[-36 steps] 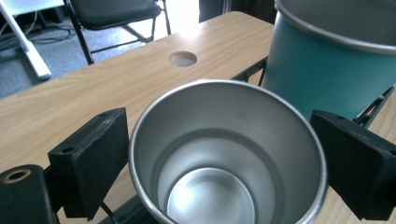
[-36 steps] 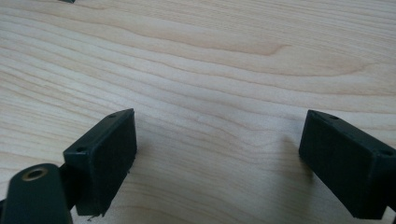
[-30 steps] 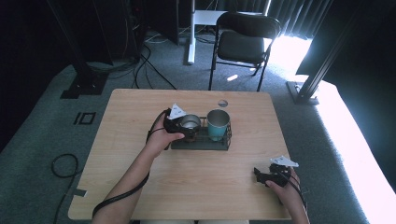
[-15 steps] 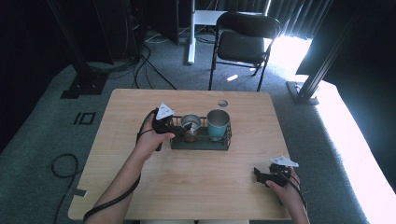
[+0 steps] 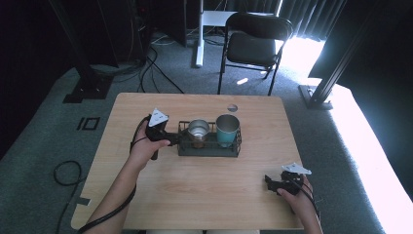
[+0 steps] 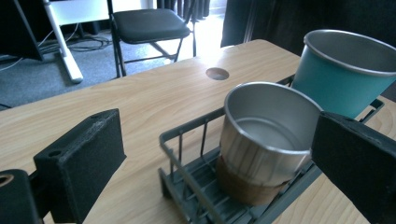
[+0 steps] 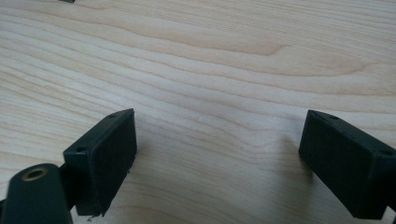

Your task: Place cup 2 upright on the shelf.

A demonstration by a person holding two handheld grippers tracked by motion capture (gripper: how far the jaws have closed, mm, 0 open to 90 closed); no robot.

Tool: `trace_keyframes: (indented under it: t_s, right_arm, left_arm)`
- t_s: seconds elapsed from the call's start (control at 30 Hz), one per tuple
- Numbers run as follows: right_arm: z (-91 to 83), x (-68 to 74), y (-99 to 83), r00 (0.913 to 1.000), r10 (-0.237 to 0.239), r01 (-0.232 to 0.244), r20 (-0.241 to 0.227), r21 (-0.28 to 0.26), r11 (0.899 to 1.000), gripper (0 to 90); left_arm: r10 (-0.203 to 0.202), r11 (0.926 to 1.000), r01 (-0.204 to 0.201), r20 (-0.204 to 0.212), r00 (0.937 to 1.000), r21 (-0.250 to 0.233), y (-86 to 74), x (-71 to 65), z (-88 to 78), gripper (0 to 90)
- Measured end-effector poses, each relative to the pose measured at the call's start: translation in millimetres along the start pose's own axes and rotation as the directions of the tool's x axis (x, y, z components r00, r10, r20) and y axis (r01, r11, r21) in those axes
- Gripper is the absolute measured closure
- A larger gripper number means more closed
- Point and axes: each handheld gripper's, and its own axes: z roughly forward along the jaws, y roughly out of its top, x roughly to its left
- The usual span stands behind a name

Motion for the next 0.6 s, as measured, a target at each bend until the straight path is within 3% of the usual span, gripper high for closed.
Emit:
trace_keyframes:
  t_s: [0.17, 0.6]
  right_arm:
    - [0.0, 0.0, 0.0, 1.0000, 0.000, 0.000, 0.000, 0.000, 1.000, 10.8]
    - [0.0, 0.0, 0.0, 1.0000, 0.000, 0.000, 0.000, 0.000, 1.000, 10.8]
  left_arm:
    - [-0.019, 0.9998, 0.019, -0.031, 0.9994, 0.008, -7.5, 8.2, -6.2, 3.6]
    - [-0.051, 0.9983, 0.052, -0.058, 0.9970, 0.025, -25.1, 21.5, -18.9, 3.6]
